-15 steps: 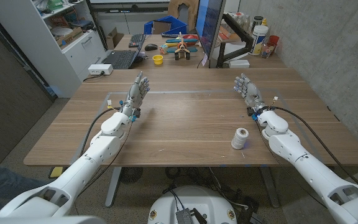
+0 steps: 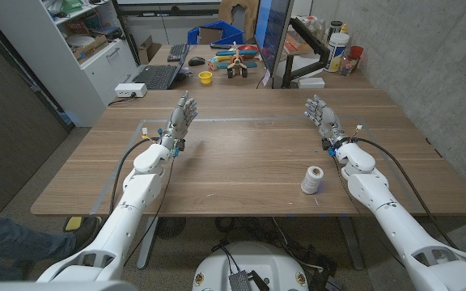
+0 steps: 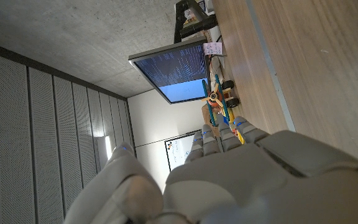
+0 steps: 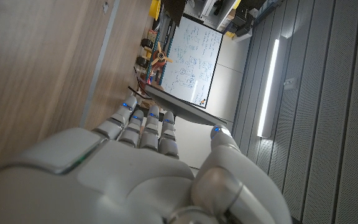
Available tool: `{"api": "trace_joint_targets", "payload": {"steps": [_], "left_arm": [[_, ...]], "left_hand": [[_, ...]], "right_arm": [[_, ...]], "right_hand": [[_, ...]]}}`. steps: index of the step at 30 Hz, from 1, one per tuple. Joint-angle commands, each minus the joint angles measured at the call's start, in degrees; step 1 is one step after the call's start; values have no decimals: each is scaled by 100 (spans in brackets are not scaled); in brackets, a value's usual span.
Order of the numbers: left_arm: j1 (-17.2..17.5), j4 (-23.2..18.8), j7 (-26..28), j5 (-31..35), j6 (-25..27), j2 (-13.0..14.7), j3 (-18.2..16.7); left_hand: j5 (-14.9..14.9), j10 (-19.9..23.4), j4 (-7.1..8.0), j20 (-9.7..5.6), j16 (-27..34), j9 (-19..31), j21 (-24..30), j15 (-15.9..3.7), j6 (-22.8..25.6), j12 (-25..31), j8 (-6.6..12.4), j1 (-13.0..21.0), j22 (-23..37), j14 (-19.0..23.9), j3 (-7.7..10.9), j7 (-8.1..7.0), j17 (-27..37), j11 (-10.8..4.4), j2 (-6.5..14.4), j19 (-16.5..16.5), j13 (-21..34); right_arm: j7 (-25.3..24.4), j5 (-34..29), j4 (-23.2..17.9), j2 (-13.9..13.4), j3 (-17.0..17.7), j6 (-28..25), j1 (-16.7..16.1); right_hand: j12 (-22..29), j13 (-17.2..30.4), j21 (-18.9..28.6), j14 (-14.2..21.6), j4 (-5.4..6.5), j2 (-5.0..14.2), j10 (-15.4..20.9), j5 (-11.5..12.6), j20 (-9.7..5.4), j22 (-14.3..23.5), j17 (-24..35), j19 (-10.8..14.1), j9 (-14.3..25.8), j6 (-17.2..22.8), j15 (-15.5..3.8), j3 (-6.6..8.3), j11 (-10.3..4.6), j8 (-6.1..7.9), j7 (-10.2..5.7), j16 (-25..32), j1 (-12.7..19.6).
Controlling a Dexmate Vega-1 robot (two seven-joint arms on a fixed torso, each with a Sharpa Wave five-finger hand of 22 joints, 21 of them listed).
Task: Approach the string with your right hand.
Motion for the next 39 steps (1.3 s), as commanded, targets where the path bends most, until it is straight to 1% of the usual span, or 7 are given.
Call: {"api": "trace_joint_targets", "payload": {"steps": [1,8,20,28,33,35,39], "left_arm": [[40,-124,-597,868,242,-748,-780],[50,-180,-769,1068,310,-952,-999],[70,-245,-905,1285,373,-1143,-1191],[77,-303,-946,1332,400,-1220,-1263],[73,-334,-969,1378,433,-1237,-1265],[71,-342,-974,1393,440,-1244,-1266],[67,-359,-991,1408,465,-1257,-1270]], "left_hand": [[16,-6,-5,11,22,23,17,-2,10,25,37,77,22,-60,30,35,31,62,5,-33,28],[11,-12,-7,17,20,23,16,0,12,21,35,86,22,-60,28,35,31,55,12,-34,28],[-1,-9,-10,32,15,23,12,3,26,18,34,105,22,-63,24,32,32,66,26,-43,28],[-10,-19,-11,26,3,23,11,9,33,12,33,118,22,-90,19,35,32,64,35,-46,28],[-14,-13,-12,22,3,23,10,8,44,13,35,125,22,-90,17,32,33,72,40,-47,28],[-19,-27,-12,24,3,23,10,7,47,7,34,131,23,-90,16,23,33,46,45,-49,28],[-23,-27,-13,24,3,23,9,8,47,6,32,137,23,-91,13,22,33,66,49,-52,28]], "right_arm": [[398,-552,-38,532,679,-169,-68],[500,-691,-60,687,872,-188,-82],[670,-868,-68,799,1028,-172,-59],[835,-896,45,810,1121,-23,-37],[973,-883,153,802,1173,127,-10],[1000,-885,172,802,1192,169,-10],[1053,-867,183,803,1235,231,-25]], "right_hand": [[11,19,-17,70,-12,5,69,27,-147,7,22,42,12,61,-4,16,3,6,-7,26,59],[5,19,-29,71,-16,4,62,25,-146,7,24,50,13,60,-5,8,0,2,-17,22,56],[-19,20,-60,90,-25,5,23,22,-135,8,26,74,15,-3,-6,-9,-46,-31,-95,18,51],[-16,21,-74,119,-31,-15,43,20,-128,9,26,101,17,-3,-16,-26,-33,-32,-111,19,40],[-14,22,-84,161,-44,-52,59,22,-124,8,24,142,18,3,-41,-49,-73,-32,-156,25,31],[-15,22,-84,170,-46,-62,58,22,-130,8,24,157,18,2,-39,-55,-71,-32,-161,26,26],[-16,23,-89,198,-53,-87,63,24,-138,7,23,182,19,-6,-61,-71,-84,-37,-183,30,18]]}}
